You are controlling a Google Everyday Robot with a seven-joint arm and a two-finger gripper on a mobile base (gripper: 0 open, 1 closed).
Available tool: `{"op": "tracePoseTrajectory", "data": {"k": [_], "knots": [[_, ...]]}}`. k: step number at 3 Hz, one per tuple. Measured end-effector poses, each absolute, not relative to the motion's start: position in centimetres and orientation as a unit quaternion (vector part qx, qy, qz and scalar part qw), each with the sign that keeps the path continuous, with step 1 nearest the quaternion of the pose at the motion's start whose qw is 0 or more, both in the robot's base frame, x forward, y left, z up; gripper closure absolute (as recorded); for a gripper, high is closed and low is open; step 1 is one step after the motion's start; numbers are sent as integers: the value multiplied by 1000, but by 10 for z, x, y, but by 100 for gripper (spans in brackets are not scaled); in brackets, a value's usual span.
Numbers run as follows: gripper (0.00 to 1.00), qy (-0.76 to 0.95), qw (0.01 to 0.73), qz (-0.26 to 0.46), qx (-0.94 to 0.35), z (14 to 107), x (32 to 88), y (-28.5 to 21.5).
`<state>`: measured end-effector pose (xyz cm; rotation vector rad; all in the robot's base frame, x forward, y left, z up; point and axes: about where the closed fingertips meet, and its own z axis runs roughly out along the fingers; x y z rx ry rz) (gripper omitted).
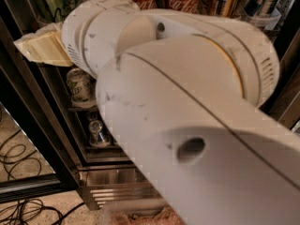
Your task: Pick green can from top shelf of fridge
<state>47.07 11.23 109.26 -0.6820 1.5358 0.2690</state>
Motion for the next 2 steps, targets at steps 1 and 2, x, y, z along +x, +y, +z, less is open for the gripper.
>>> {"op": "tracePoseTrajectory", "data": {"k": [1,2], "knots": [[0,679,659,119,-301,1093,471,112],[0,686,659,151,-269,1083,465,122]]}}
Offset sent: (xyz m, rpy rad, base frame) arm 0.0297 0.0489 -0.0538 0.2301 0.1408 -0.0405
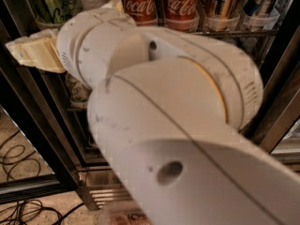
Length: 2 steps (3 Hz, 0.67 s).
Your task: Pick green can from top shelf of fridge
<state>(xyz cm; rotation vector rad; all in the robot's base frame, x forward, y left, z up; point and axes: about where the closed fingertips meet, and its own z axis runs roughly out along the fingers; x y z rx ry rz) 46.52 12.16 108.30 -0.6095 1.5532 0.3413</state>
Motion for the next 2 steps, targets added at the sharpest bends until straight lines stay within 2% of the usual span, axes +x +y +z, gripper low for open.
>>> {"op": "tracePoseTrajectory", "data": {"k": [1,2], "knots": [[11,689,658,156,-260,1075,456,132],[11,689,658,156,-260,1075,456,132]]}}
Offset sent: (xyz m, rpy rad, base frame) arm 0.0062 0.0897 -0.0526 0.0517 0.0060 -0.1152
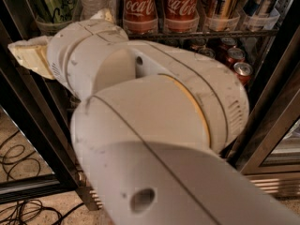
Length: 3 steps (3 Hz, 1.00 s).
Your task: Pick green can from top shelf of fridge
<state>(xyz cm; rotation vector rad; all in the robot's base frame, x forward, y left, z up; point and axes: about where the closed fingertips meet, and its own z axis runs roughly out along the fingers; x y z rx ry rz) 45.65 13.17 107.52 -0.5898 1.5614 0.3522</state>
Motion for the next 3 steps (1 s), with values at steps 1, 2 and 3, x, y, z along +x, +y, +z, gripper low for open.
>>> {"op": "tracePoseTrajectory", "data": {"k": [1,2,3], "knots": [[11,689,658,156,-260,1075,456,132],[0,689,658,156,-260,1075,456,132],[0,689,658,156,-260,1075,456,132]]}}
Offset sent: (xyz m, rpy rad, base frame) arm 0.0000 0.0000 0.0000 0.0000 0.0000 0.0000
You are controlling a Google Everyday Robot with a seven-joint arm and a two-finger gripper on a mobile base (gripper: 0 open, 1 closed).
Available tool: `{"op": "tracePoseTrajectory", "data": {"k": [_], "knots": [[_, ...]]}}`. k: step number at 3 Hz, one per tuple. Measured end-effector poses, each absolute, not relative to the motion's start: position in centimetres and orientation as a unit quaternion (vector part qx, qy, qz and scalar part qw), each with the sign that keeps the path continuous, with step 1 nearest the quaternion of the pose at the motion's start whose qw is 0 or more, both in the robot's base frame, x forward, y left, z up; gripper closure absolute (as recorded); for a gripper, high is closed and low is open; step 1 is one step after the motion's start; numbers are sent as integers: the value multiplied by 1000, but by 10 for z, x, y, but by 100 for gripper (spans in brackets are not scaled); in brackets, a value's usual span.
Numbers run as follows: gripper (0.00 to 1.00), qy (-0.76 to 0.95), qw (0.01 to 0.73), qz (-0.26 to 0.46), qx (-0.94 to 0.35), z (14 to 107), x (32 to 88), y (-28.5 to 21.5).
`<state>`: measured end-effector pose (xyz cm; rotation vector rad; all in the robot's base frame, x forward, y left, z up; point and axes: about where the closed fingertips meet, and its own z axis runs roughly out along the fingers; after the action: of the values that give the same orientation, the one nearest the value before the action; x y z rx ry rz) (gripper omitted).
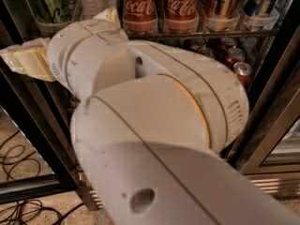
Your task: Pick green can from top shelf of fridge
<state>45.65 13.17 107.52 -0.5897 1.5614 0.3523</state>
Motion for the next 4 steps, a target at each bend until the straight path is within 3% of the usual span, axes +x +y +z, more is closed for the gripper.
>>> {"op": "tracePoseTrajectory", "data": {"k": [2,4], "knots": [[0,672,684,259,-118,1076,470,115],[0,662,662,347,-59,1055,490,137]]}}
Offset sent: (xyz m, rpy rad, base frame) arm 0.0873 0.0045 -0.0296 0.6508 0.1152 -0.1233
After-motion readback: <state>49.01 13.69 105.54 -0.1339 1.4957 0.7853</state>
